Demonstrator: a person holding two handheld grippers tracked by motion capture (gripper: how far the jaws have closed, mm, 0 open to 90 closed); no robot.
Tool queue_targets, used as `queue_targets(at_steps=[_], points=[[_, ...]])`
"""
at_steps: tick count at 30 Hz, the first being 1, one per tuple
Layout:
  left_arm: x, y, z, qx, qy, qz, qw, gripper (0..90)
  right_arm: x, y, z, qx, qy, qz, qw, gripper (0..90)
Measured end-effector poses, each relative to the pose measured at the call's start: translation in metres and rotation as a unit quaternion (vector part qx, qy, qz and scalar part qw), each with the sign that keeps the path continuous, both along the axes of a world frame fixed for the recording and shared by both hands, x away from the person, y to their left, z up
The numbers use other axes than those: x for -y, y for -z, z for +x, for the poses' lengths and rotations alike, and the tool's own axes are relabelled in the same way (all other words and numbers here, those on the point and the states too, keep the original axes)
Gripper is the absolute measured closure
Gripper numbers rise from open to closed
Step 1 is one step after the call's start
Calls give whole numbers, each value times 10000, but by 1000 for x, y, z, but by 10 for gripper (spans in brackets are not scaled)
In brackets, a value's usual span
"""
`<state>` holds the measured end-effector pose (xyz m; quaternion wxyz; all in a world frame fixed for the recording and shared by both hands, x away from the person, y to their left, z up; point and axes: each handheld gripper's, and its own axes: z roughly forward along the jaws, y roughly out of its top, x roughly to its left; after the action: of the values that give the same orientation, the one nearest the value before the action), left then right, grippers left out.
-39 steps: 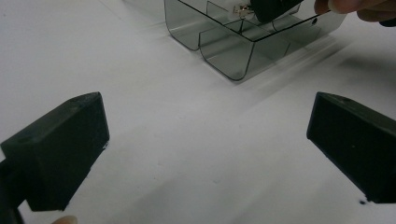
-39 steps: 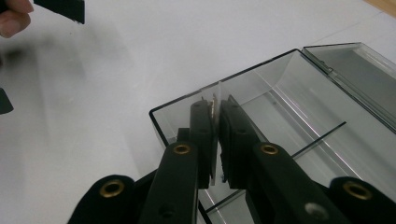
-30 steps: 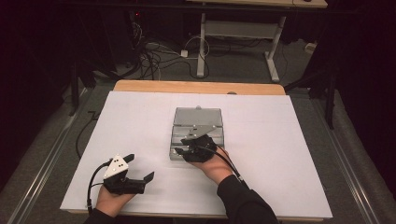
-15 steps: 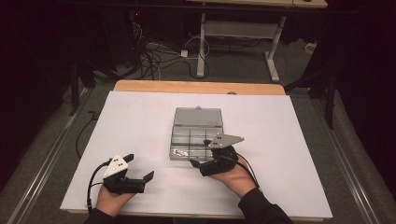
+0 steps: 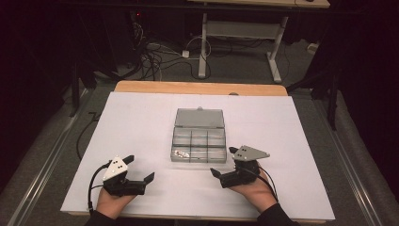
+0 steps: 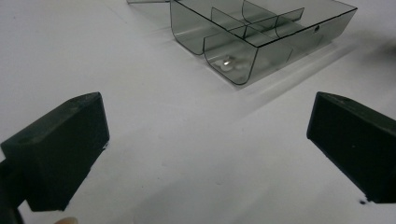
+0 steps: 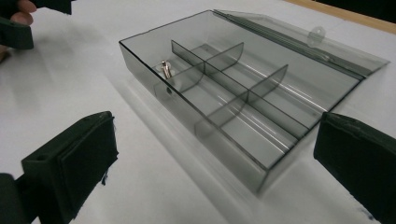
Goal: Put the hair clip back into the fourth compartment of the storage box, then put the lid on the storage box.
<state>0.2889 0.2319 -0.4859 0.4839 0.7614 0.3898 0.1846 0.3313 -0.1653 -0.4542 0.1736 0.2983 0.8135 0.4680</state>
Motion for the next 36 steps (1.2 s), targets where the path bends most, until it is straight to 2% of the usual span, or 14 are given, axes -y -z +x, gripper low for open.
queue_targets(at_steps=[6, 8, 10, 16, 22, 24, 27, 31, 36], points=[[2, -1, 2, -104, 60, 116, 9999, 0, 18, 6, -4, 102, 262, 120, 9995, 0], [3, -1, 4, -165, 83, 152, 9997, 0, 23, 9, -4, 77, 333, 94, 9994, 0], [5, -4, 8, -142, 103, 176, 9997, 0, 27, 11, -2, 49, 410, 93, 9991, 0], [14, -14, 19, -151, 182, 74, 9997, 0, 35, 14, 2, 104, 481, 34, 9988, 0], [21, -19, 27, -188, 285, 20, 9994, 0, 38, 16, 5, 41, 613, 65, 9981, 0], [21, -21, 32, -252, 358, -172, 9989, 0, 41, 16, 8, 47, 685, 124, 9976, 0], [25, -27, 38, -239, 421, -267, 9985, 0, 44, 15, 12, 43, 784, 192, 9967, 0], [32, -34, 47, -169, 414, -214, 9988, 0, 47, 14, 19, 78, 880, 262, 9957, 0], [38, -35, 64, -213, 335, -117, 9991, 0, 49, 11, 27, 83, 1013, 327, 9943, 0]])
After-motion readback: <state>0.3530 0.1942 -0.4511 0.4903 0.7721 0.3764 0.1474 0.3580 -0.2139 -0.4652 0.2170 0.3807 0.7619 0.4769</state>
